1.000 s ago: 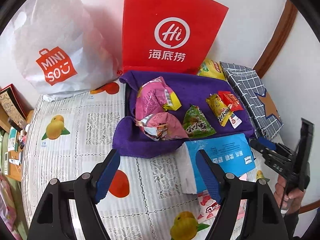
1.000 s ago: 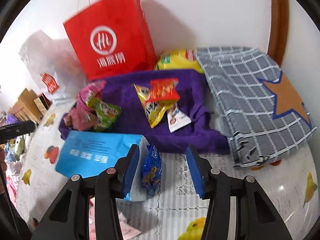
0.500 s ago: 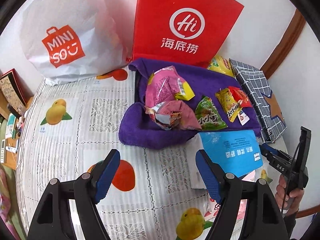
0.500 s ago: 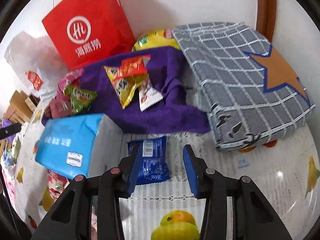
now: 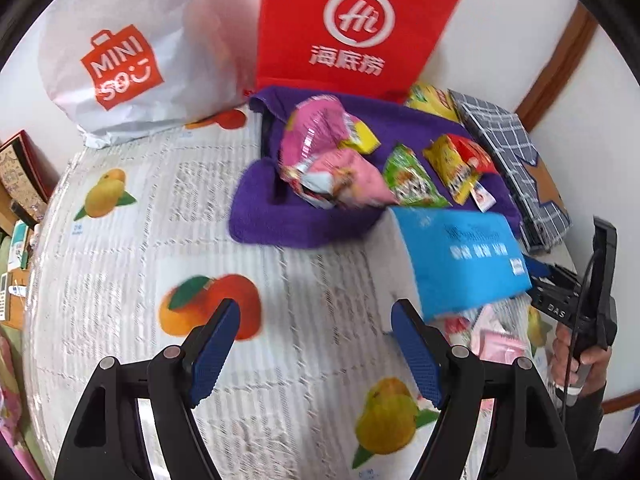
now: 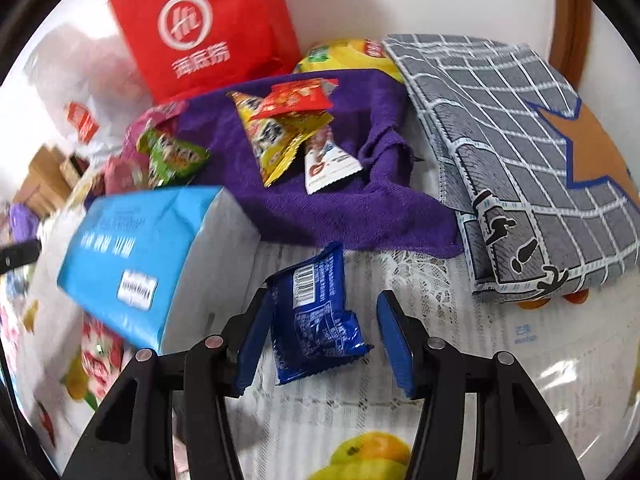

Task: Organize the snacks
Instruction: 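Grasp the dark blue snack packet with the right tool, then grasp the red-and-white lychee candy bag with the left tool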

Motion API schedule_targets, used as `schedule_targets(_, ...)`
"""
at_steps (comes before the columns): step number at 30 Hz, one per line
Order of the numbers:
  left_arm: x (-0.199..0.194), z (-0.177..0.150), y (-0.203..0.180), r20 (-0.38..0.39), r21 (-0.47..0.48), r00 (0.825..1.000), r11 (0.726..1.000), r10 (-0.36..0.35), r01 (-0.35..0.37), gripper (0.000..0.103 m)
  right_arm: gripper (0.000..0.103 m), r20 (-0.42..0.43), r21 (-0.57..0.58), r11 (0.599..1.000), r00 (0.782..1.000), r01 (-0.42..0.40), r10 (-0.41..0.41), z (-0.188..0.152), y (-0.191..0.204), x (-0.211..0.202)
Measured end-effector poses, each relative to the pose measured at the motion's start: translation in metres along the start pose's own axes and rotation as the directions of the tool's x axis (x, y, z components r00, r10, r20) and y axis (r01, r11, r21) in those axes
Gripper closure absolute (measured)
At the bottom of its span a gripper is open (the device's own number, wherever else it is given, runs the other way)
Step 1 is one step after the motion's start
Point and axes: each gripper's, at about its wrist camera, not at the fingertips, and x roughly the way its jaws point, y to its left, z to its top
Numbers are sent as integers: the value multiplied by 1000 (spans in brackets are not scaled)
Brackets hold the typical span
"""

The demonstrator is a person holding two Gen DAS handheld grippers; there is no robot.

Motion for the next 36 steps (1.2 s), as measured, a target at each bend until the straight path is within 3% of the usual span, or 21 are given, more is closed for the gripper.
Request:
schedule_targets(3,5,-10,-14,-23,16,999,1000,-27,27,27,50,10,-25,1000,1000,12,-12,-3,5,-1)
schedule_targets(7,15,-25,-36,-59,33,997,998,-44,46,27,64,15,-21,1000,1000,2,-2,-6,5,-6)
schedule_targets(18,44,-50,-71,-125,-12,983,991,-131,130,27,66,66,25,999,997,36,-38,-38,-14,-54)
schedule_targets(26,54,-50,-96,-94,25,995,999,-33,36,26,66,101,31,999,994,38,-41,-58,-20,-78)
schedule_targets(36,66,-45,-119,-62,73,994,993,93,-88,26,66,104,61,998,994,29,-35,-71,-30,-86)
